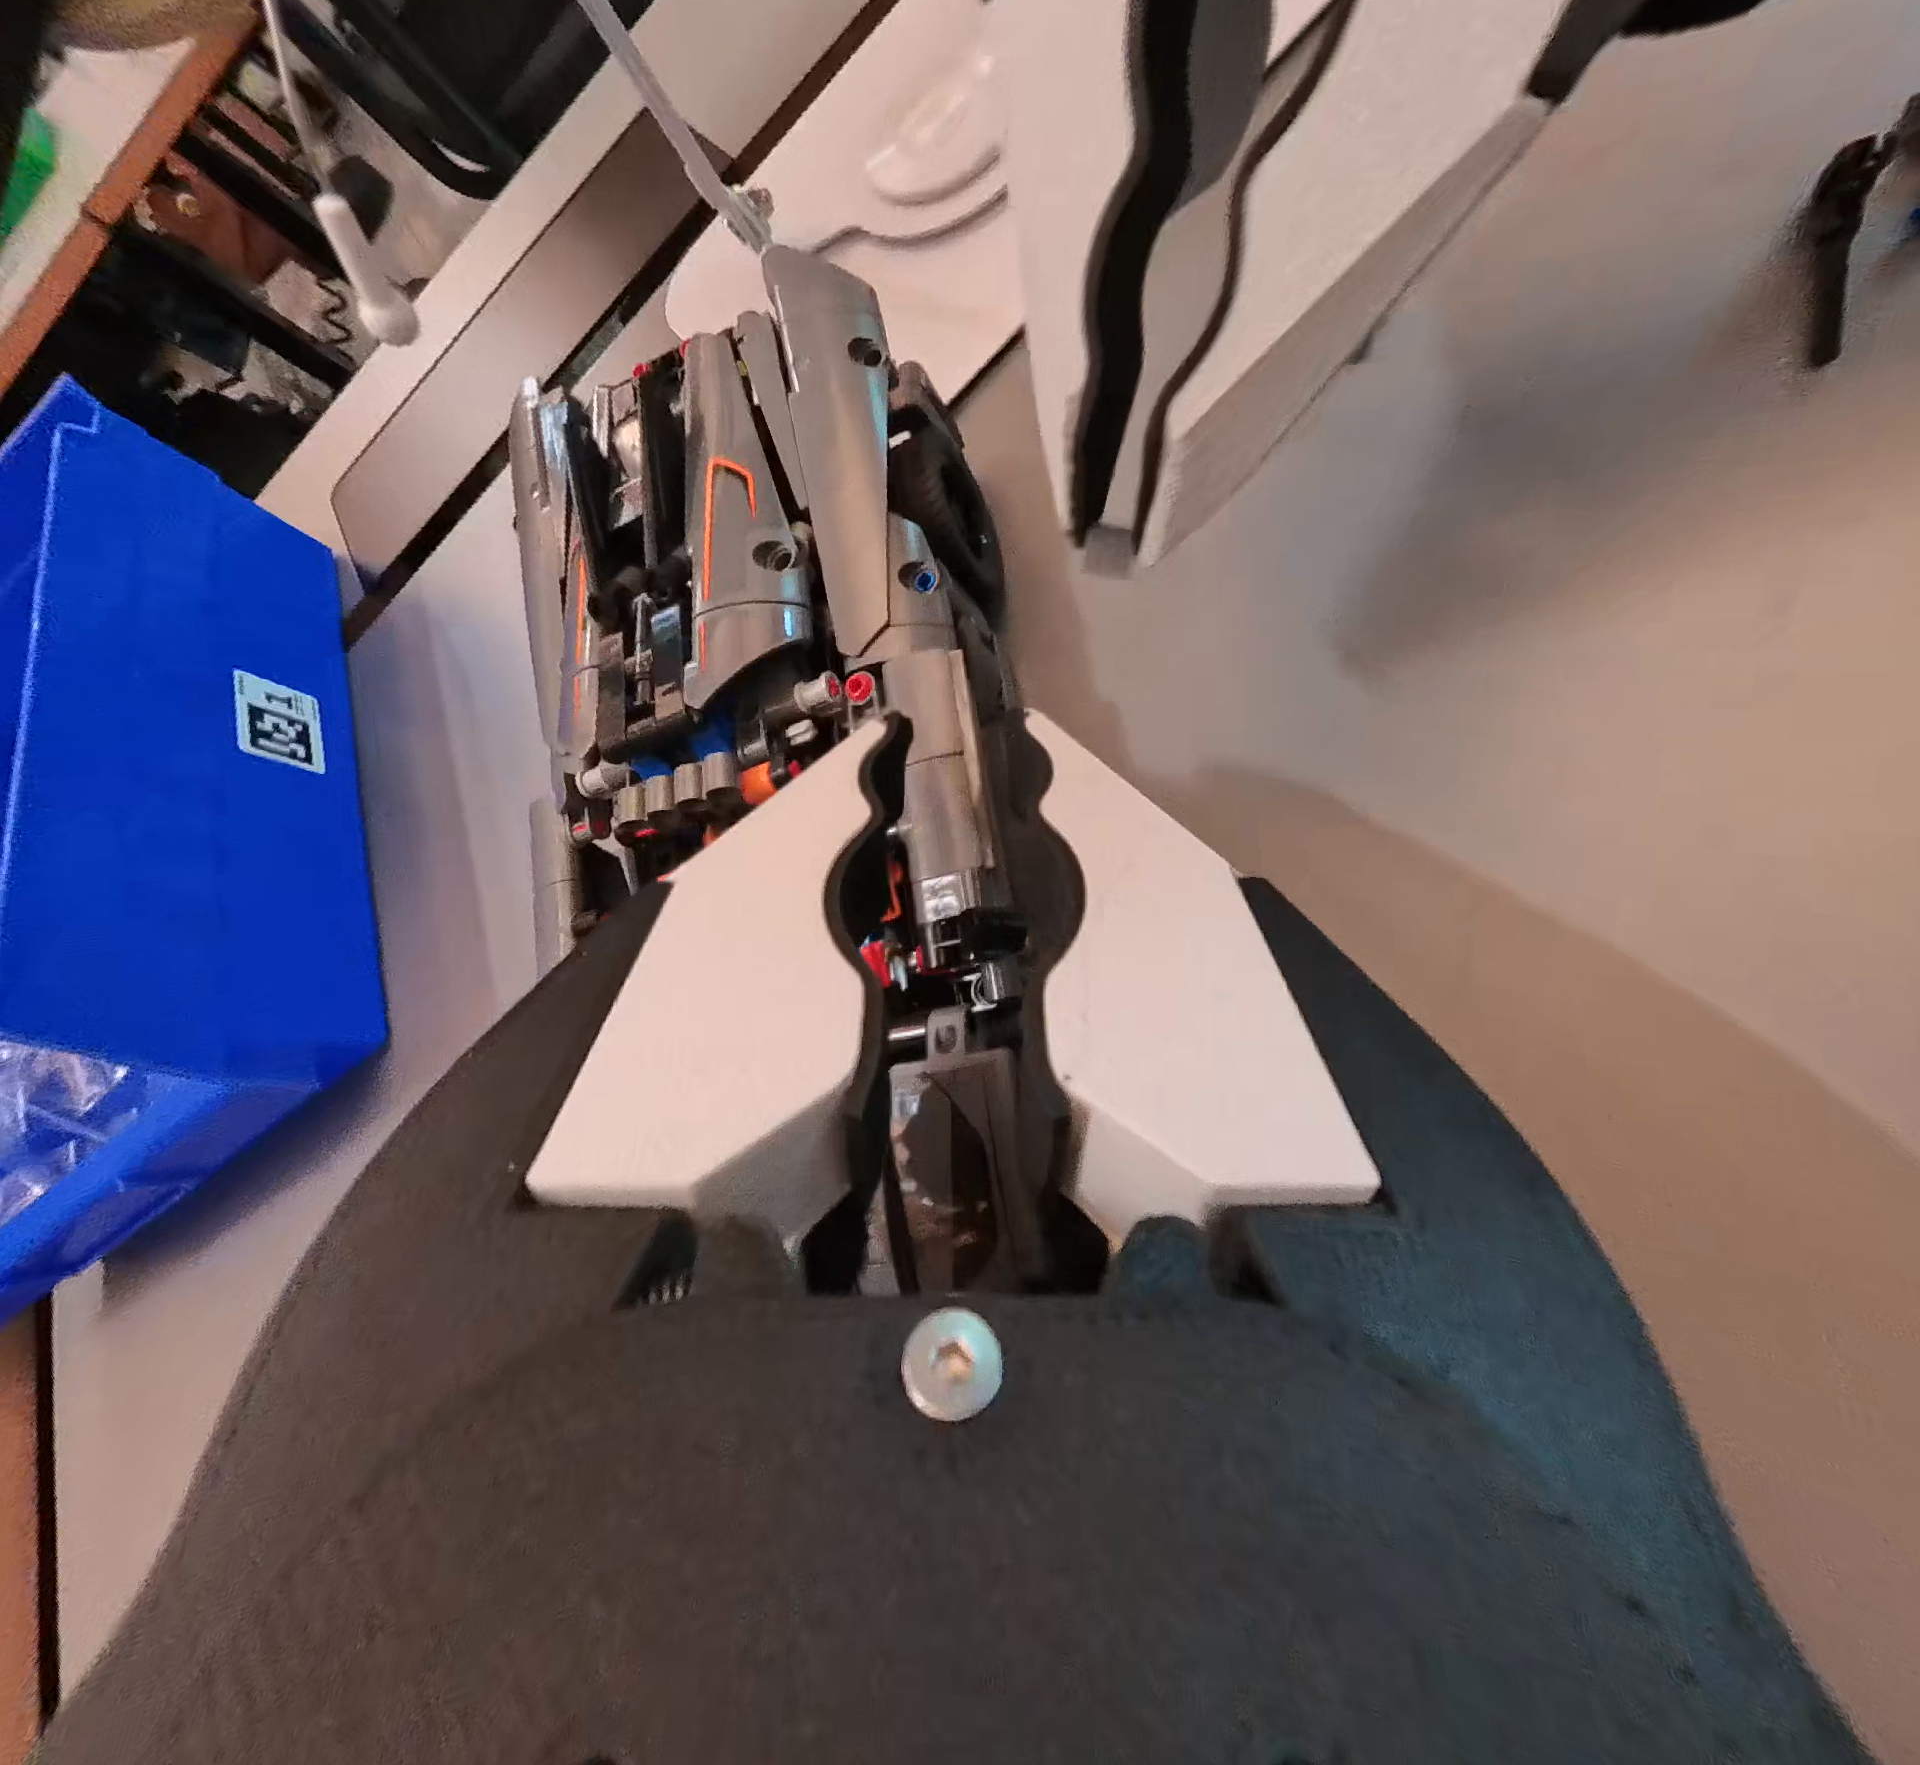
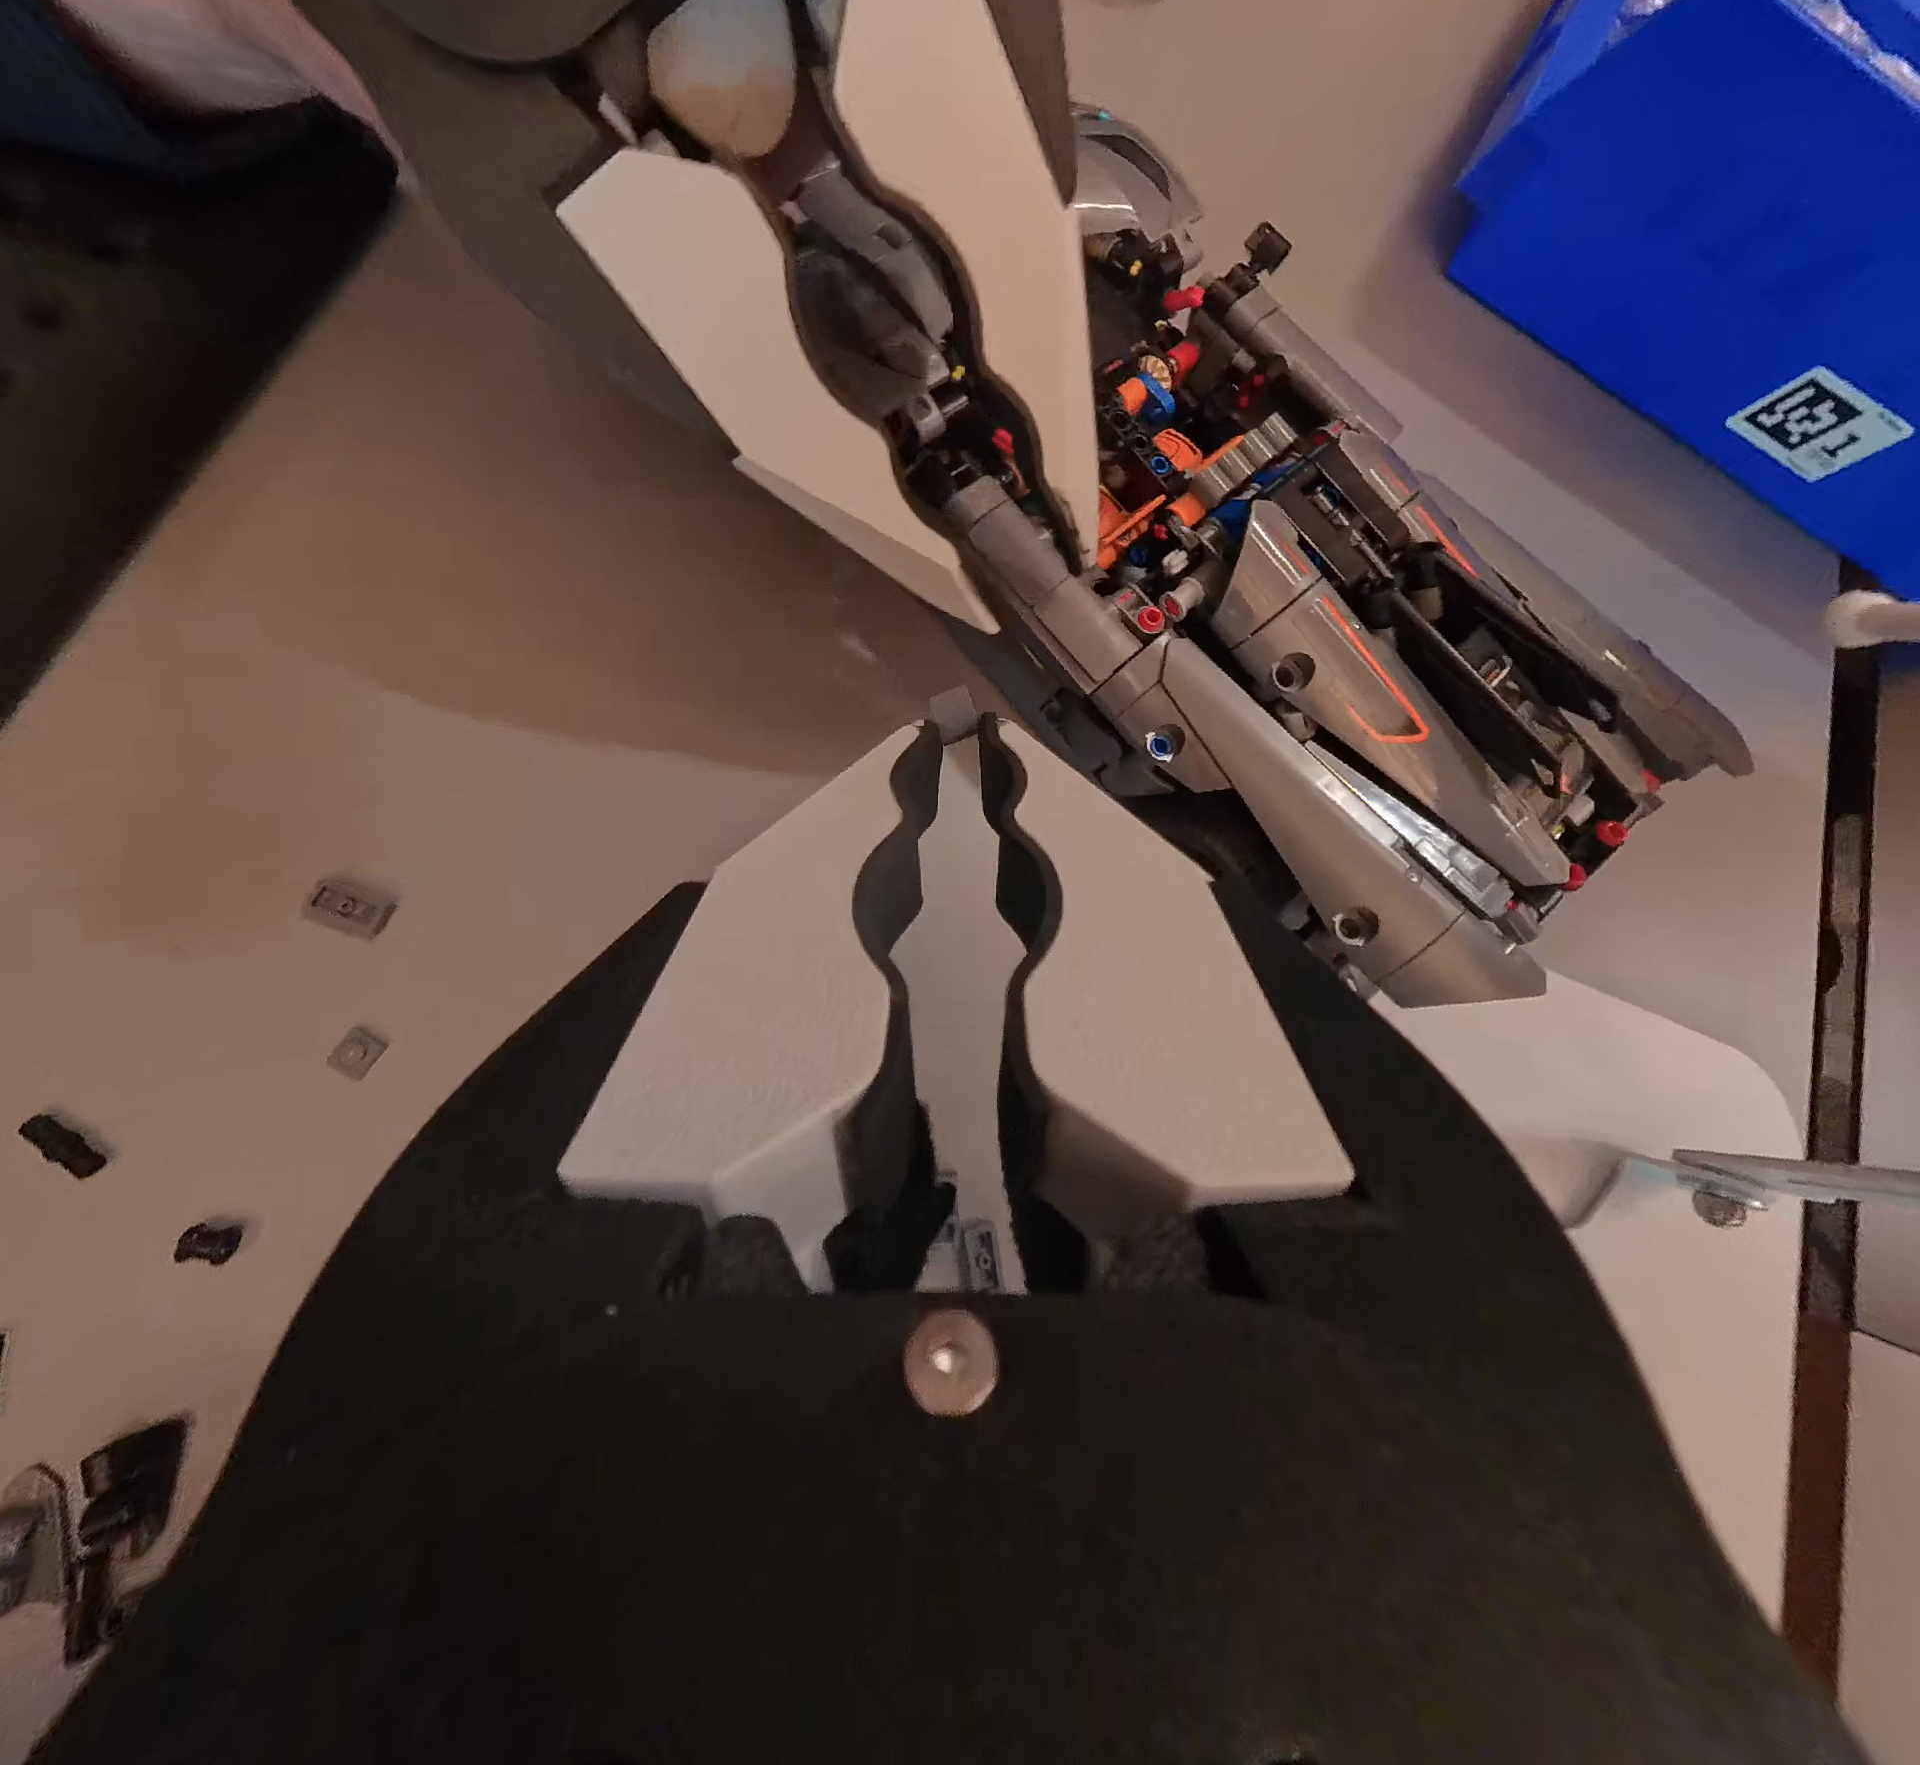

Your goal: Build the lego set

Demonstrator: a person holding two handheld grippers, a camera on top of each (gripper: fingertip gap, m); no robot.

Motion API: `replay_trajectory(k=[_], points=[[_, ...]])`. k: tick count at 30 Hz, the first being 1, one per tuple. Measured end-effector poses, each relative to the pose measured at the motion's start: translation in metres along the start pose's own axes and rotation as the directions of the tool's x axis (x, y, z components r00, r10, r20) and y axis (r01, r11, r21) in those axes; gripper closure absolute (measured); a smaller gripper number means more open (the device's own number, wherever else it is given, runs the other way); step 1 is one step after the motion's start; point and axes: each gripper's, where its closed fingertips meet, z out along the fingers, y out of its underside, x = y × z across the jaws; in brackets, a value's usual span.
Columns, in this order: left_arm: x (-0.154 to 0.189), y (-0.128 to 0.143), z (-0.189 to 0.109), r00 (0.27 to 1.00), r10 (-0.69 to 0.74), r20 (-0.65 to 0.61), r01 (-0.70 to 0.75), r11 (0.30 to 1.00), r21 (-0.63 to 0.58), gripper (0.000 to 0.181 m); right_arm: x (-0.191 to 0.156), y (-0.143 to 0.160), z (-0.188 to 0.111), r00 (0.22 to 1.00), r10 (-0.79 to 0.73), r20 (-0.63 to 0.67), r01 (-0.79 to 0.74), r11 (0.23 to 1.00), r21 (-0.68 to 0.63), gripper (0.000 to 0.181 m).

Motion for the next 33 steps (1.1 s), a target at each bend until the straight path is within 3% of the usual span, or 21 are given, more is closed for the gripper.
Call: replay_trajectory(k=[6,16,33], points=[[0.015,-0.024,-0.007,0.995,0.098,-0.015,-0.096,0.989,0.116,0.167,0.002,-0.004,0.004,0.985,0.159,0.066,-0.162,0.985,0.053,0.175],[0.008,-0.041,-0.015,0.965,0.218,0.145,-0.238,0.961,0.140,0.175,0.005,-0.019,-0.011,0.892,0.364,0.267,-0.419,0.888,0.188,0.175],[0.015,-0.044,-0.015,0.933,0.313,0.179,-0.337,0.934,0.120,0.178,0.000,-0.015,-0.014,0.832,0.418,0.366,-0.496,0.855,0.153,0.175]])
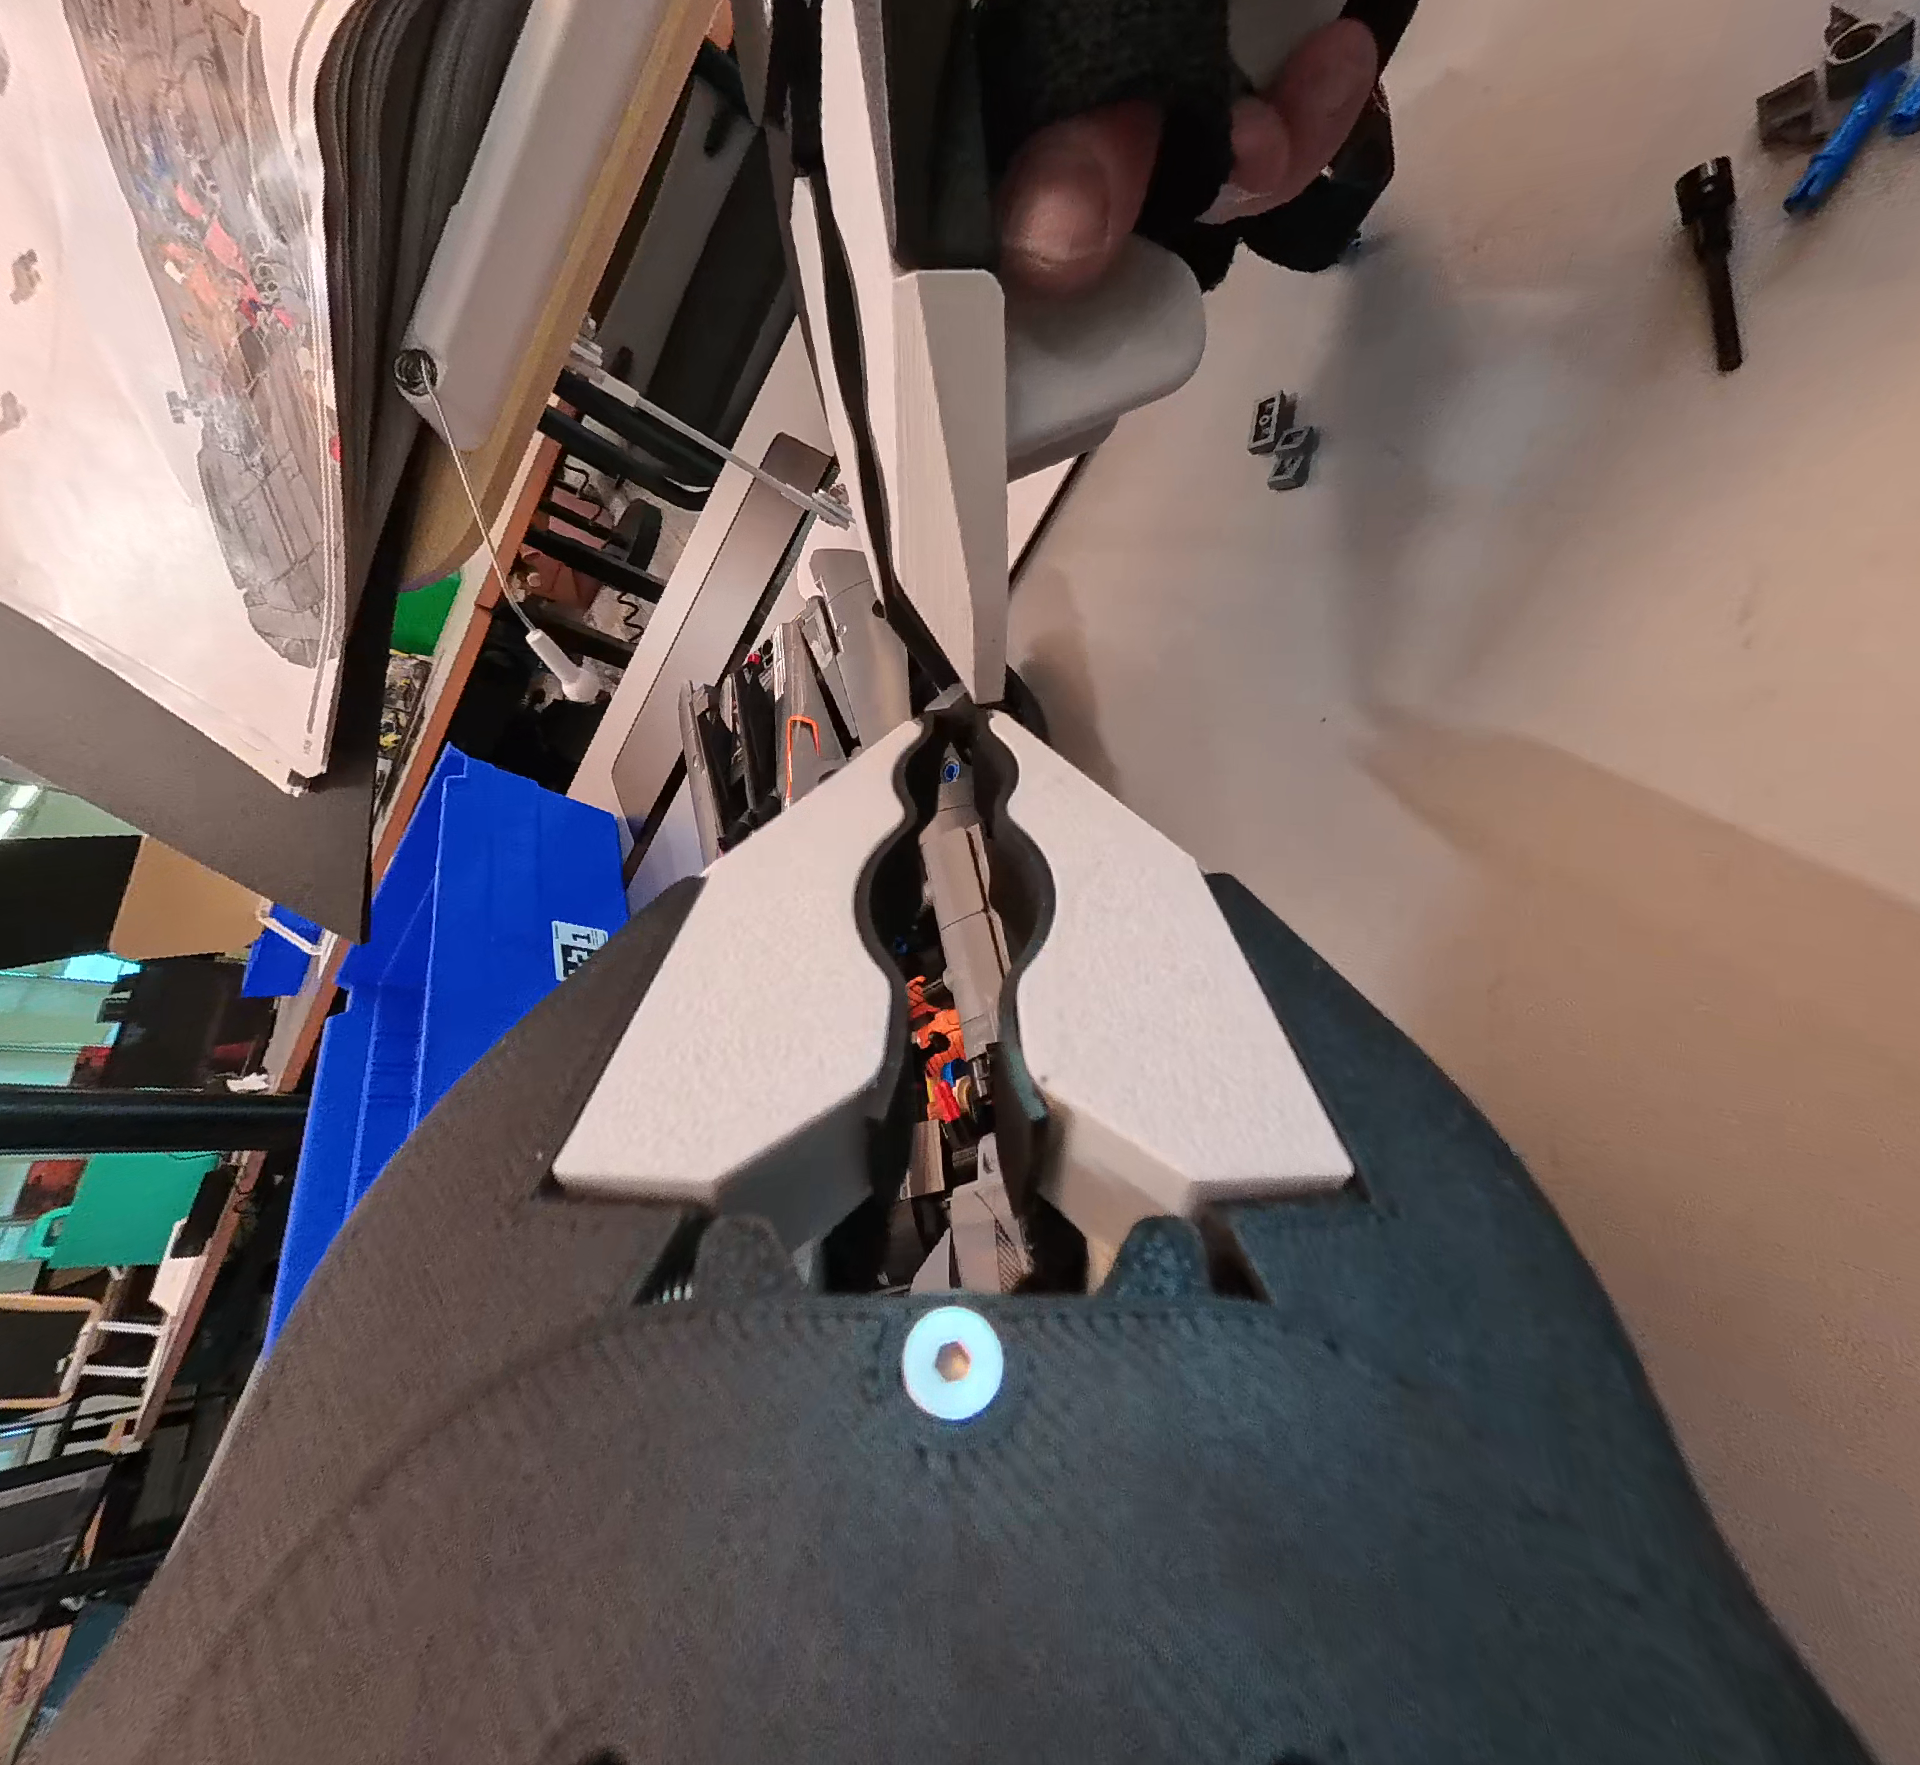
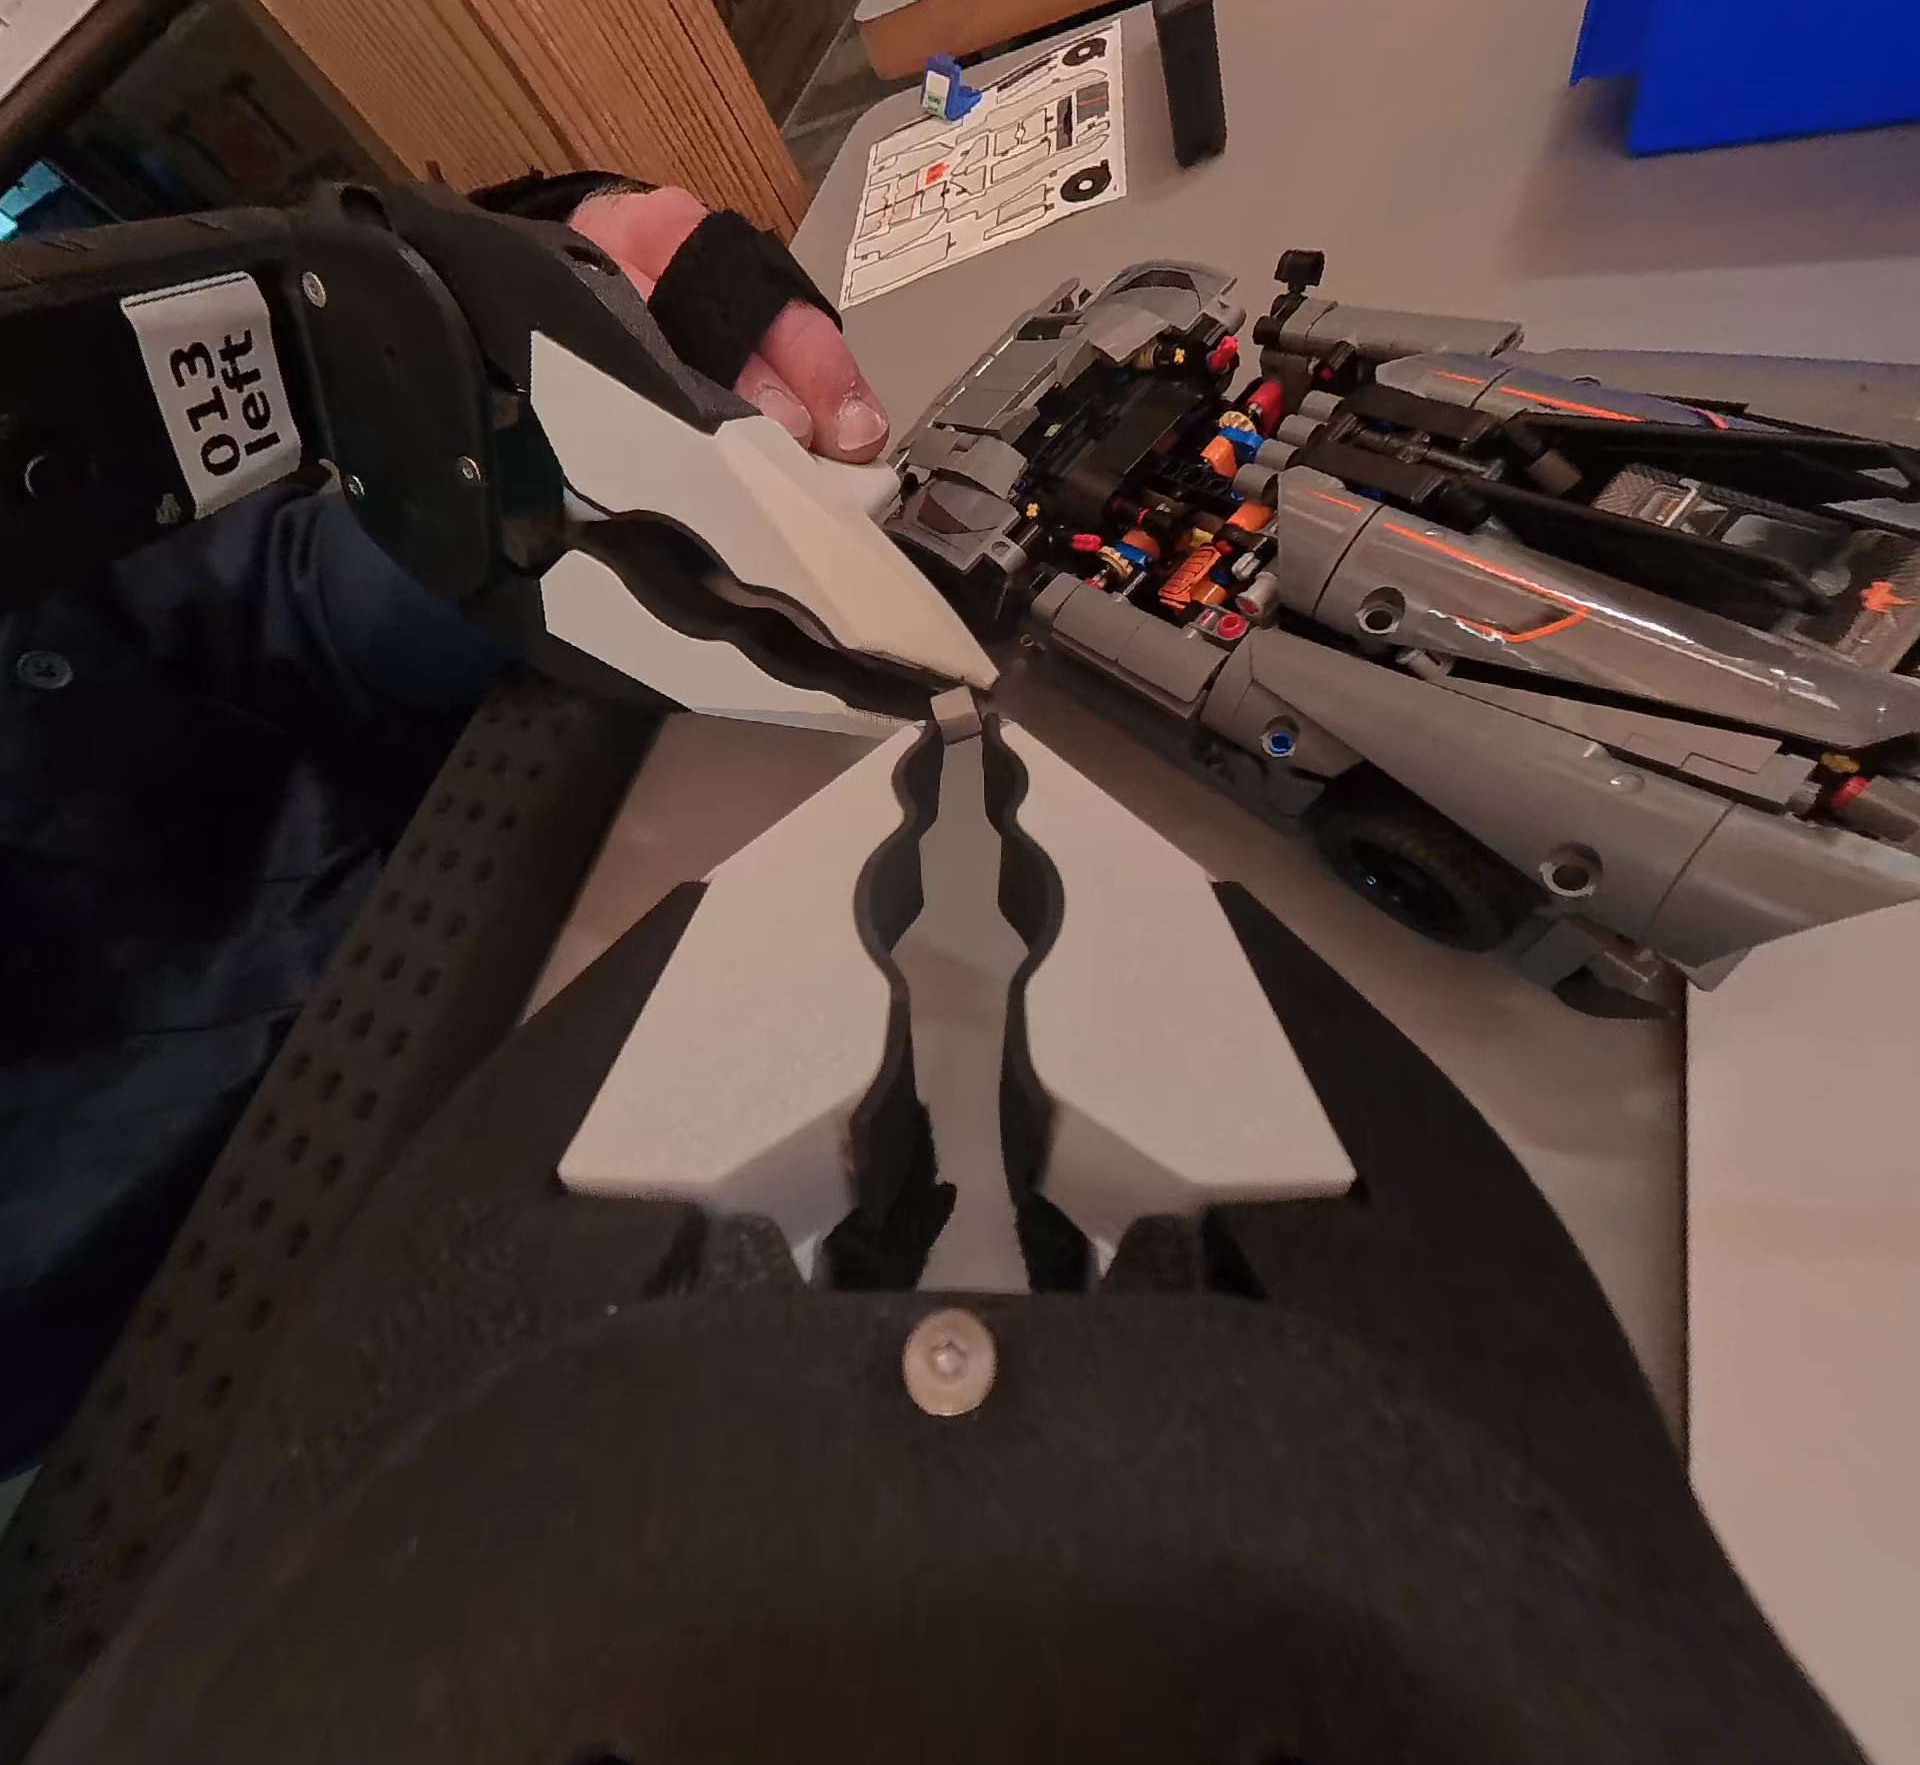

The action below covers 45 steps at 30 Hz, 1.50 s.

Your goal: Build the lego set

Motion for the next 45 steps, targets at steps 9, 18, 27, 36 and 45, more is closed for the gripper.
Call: replay_trajectory(k=[9,18,27,36,45], points=[[-0.006,-0.006,-0.002,0.999,-0.002,0.044,0.001,1.000,0.024,0.174,-0.004,-0.005,-0.003,0.998,0.043,0.051,-0.045,0.998,0.040,0.175],[-0.019,-0.011,-0.007,0.992,-0.013,0.127,0.008,0.999,0.044,0.173,-0.007,-0.020,-0.008,0.989,0.092,0.119,-0.109,0.983,0.146,0.175],[-0.024,-0.015,-0.008,0.985,0.005,0.172,-0.013,0.999,0.048,0.171,-0.009,-0.027,-0.010,0.982,0.112,0.154,-0.141,0.971,0.194,0.175],[-0.021,-0.014,-0.006,0.986,0.025,0.166,-0.031,0.999,0.034,0.171,-0.007,-0.024,-0.007,0.986,0.105,0.131,-0.127,0.977,0.173,0.175],[-0.017,-0.011,-0.003,0.989,0.036,0.147,-0.038,0.999,0.015,0.175,-0.006,-0.021,-0.005,0.993,0.081,0.089,-0.094,0.985,0.147,0.174]])
